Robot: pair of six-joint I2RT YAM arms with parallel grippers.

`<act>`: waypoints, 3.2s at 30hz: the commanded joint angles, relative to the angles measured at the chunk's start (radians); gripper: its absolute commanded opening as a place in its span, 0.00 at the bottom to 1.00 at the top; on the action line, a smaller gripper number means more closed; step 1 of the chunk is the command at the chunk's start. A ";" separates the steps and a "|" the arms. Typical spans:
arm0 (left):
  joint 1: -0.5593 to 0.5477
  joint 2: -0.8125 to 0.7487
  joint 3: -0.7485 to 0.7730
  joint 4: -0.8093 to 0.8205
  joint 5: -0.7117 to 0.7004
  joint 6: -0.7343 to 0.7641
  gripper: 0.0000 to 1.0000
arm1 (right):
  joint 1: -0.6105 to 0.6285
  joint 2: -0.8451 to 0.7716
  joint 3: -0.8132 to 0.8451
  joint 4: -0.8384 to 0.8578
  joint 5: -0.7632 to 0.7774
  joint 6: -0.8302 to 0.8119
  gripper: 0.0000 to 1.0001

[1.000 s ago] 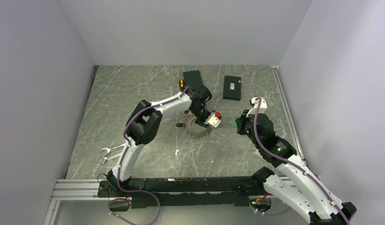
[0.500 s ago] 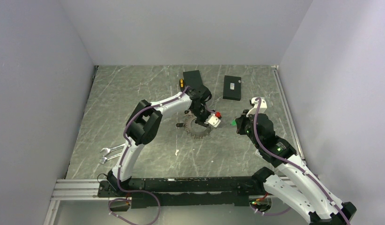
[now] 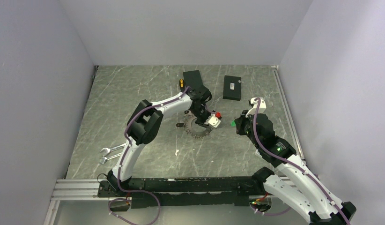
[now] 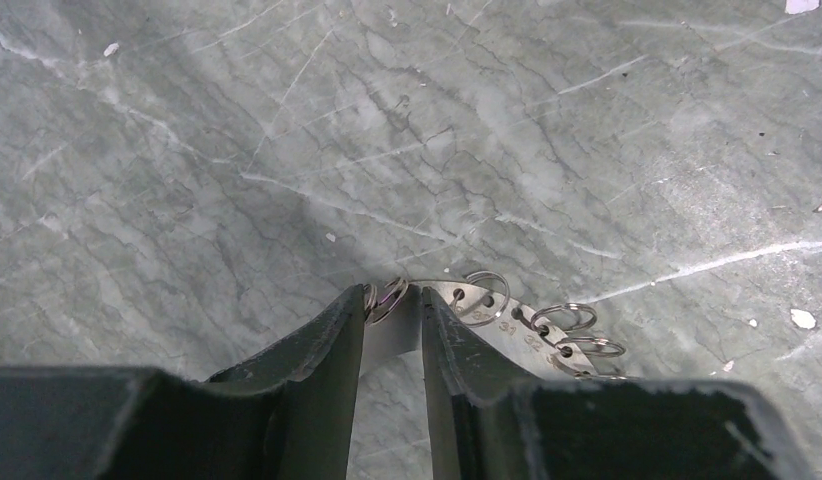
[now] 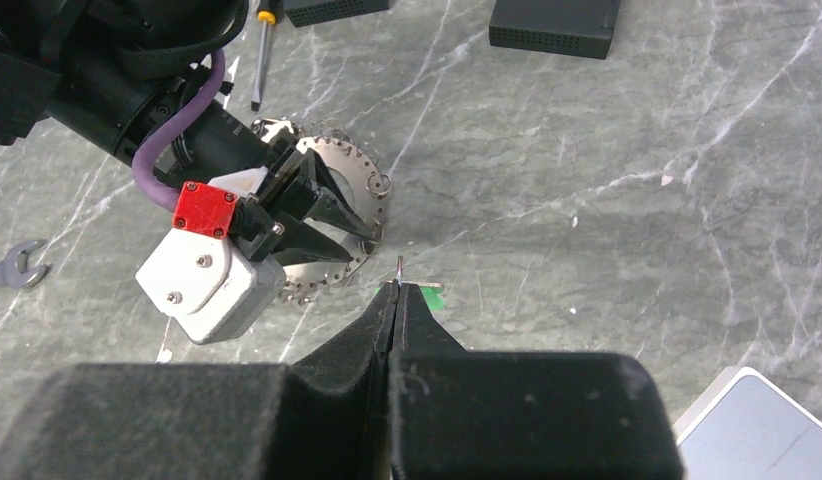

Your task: Put the keys on the keyring

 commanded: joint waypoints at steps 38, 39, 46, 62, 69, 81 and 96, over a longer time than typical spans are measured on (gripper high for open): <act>0.004 -0.033 -0.052 0.196 -0.016 -0.012 0.33 | -0.005 -0.002 -0.005 0.061 -0.019 -0.013 0.00; 0.004 -0.034 -0.052 0.198 -0.017 -0.013 0.33 | -0.004 -0.002 -0.005 0.061 -0.020 -0.013 0.00; 0.010 -0.031 -0.041 0.193 -0.024 -0.023 0.30 | -0.004 -0.002 -0.005 0.063 -0.022 -0.013 0.00; 0.024 -0.038 -0.050 0.225 -0.044 -0.063 0.26 | -0.004 0.003 -0.006 0.066 -0.025 -0.014 0.00; 0.041 -0.046 -0.067 0.261 -0.028 -0.094 0.27 | -0.004 0.004 -0.006 0.067 -0.025 -0.014 0.00; 0.059 -0.061 -0.095 0.287 -0.020 -0.131 0.25 | -0.005 0.006 -0.006 0.070 -0.027 -0.016 0.00; 0.061 -0.061 -0.098 0.310 0.015 -0.145 0.24 | -0.003 0.003 -0.006 0.072 -0.030 -0.016 0.00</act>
